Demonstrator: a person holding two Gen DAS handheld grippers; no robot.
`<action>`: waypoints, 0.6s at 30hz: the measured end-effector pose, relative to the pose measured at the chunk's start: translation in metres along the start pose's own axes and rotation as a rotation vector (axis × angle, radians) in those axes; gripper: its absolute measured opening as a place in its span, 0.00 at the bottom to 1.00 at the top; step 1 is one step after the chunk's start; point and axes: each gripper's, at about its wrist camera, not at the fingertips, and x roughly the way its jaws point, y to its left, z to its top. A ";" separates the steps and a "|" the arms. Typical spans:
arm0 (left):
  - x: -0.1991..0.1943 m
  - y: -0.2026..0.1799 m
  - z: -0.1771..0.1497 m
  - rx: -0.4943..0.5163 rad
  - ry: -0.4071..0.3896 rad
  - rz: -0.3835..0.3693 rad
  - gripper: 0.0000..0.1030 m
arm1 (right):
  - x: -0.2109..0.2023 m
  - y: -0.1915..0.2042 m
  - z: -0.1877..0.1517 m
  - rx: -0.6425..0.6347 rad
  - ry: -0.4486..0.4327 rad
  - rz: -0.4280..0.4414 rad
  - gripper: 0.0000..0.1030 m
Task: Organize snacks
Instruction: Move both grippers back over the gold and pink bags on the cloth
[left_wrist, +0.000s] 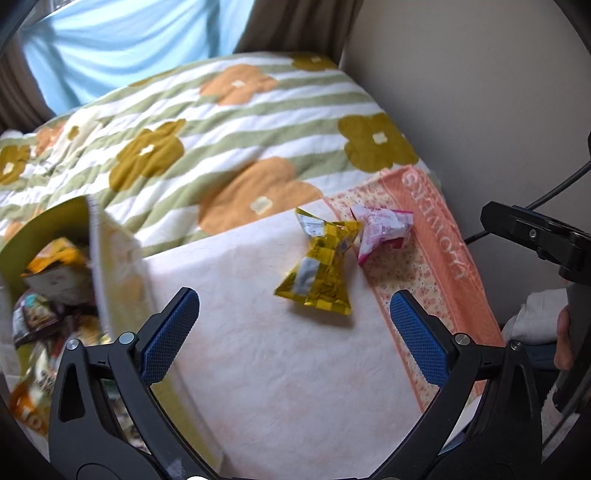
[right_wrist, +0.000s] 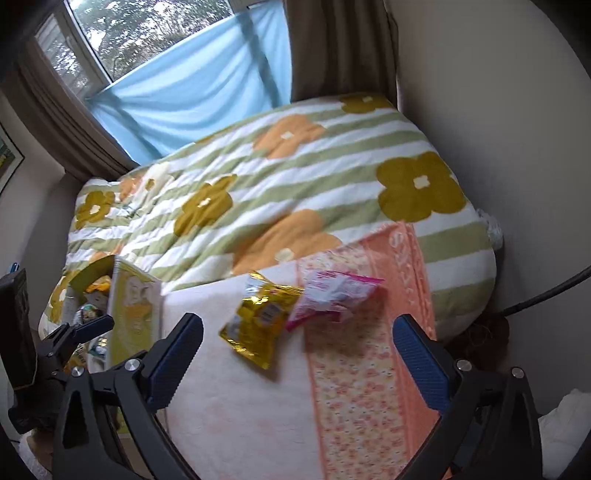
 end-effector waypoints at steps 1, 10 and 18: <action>0.012 -0.006 0.005 0.003 0.015 0.007 1.00 | 0.006 -0.006 0.001 0.009 0.015 0.004 0.99; 0.104 -0.013 0.027 -0.022 0.160 0.035 0.94 | 0.086 -0.040 0.024 0.049 0.145 0.038 0.99; 0.152 -0.017 0.025 -0.025 0.285 0.007 0.81 | 0.141 -0.039 0.026 0.021 0.249 -0.002 0.99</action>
